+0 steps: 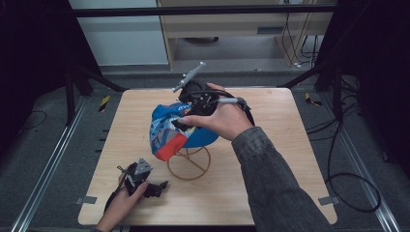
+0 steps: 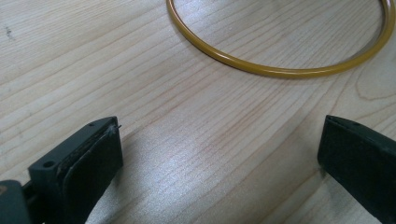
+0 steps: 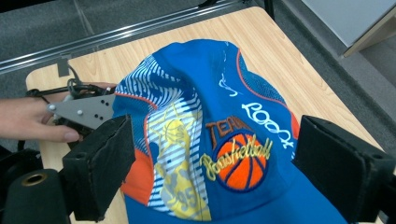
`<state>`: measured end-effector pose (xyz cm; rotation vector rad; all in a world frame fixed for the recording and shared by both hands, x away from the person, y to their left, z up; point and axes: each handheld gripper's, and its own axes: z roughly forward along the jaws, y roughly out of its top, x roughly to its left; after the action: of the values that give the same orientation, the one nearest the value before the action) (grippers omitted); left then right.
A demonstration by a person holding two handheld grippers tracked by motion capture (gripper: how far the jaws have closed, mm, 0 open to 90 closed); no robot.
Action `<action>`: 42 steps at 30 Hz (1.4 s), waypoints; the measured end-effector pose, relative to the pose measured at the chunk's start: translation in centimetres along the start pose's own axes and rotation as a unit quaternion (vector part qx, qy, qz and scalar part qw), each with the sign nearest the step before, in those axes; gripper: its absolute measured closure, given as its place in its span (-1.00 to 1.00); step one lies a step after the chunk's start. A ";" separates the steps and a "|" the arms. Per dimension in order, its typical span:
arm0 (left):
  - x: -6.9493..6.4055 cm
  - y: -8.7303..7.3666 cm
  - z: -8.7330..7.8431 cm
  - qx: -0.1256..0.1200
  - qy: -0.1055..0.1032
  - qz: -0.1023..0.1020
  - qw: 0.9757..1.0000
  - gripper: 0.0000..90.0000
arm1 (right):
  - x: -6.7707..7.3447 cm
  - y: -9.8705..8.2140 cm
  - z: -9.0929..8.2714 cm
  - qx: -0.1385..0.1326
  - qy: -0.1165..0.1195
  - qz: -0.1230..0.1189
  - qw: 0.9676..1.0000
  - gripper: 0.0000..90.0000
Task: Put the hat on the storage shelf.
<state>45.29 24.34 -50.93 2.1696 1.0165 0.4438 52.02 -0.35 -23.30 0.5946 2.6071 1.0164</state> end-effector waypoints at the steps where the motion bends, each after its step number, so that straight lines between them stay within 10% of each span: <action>1: 0.0 0.0 0.0 0.000 0.000 0.000 1.000 -1.00 | 0.0 -0.1 -0.1 -0.001 0.000 -0.001 1.000 -0.74; 26: -0.1 -0.1 0.0 0.000 0.000 0.000 1.000 -1.00 | -0.4 -3.3 -3.2 -0.035 -0.020 0.017 0.999 -0.86; 42: -0.1 -0.1 0.0 -0.002 0.000 0.001 1.000 -1.00 | -2.4 -13.1 -9.9 -0.085 -0.098 0.093 0.987 -0.74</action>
<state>45.13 24.29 -50.97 2.1672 1.0135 0.4449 46.66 -15.95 -25.06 0.8608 2.3001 1.1588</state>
